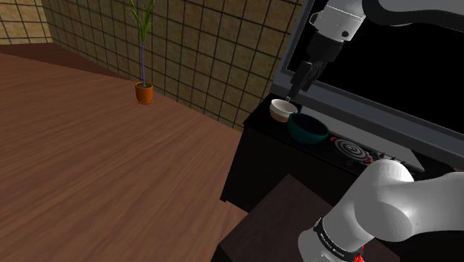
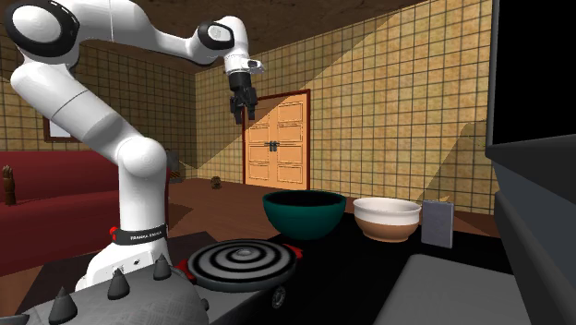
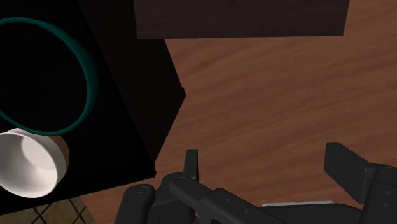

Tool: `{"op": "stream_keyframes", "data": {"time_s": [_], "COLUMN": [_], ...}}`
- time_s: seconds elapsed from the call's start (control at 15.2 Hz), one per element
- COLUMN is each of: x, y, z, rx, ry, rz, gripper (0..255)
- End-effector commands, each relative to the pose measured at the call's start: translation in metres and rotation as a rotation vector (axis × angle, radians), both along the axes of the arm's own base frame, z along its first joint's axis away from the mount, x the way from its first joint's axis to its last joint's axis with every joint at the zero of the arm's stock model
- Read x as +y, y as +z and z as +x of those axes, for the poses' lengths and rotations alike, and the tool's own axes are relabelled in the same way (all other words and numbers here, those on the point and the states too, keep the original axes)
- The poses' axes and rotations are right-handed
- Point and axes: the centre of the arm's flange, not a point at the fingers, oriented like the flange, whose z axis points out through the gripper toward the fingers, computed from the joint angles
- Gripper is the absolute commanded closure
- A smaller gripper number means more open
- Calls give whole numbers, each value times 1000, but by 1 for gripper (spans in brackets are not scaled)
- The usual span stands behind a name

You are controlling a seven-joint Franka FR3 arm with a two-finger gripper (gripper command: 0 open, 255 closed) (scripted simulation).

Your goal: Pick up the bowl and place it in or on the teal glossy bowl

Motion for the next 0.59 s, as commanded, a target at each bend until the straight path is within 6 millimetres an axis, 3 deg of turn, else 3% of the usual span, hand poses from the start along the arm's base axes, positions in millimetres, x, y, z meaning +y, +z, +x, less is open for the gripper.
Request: {"op": "stream_keyframes", "data": {"time_s": [0.0, 0.53], "x": [0, -78], "y": [0, -53], "z": [0, 43], "rx": [0, 11], "ry": [0, 0], "rz": [0, -19], "gripper": [0, 0]}}
